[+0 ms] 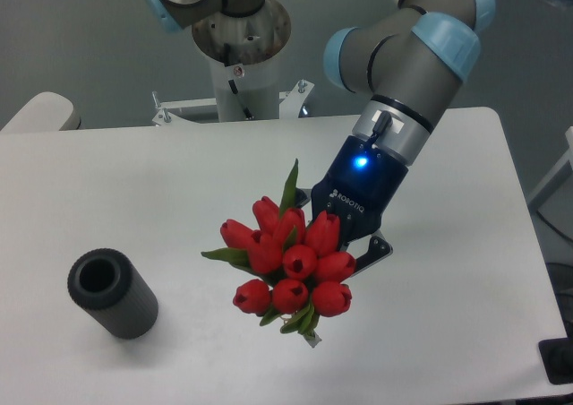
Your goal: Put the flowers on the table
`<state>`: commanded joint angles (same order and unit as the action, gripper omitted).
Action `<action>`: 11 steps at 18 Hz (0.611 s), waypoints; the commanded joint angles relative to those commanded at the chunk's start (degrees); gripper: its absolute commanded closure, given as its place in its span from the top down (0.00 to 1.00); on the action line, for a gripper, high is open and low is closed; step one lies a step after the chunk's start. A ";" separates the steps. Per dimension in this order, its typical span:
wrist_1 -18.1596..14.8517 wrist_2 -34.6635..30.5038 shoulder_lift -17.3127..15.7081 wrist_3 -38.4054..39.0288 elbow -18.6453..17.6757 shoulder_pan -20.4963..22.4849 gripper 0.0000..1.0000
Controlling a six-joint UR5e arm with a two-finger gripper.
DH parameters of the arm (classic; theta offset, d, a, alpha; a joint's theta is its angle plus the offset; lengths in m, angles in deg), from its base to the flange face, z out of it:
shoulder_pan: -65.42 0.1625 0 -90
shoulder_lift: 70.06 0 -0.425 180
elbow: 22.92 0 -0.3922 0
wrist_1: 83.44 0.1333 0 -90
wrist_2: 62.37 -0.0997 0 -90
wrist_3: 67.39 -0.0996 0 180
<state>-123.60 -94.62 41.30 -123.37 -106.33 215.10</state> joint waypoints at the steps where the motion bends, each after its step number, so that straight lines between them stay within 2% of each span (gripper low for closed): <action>1: 0.00 -0.09 -0.09 -0.09 -0.17 0.00 0.34; 11: 0.00 -0.44 0.00 -0.09 -0.09 -0.35 0.34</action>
<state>-123.60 -95.06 41.30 -123.46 -106.42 214.74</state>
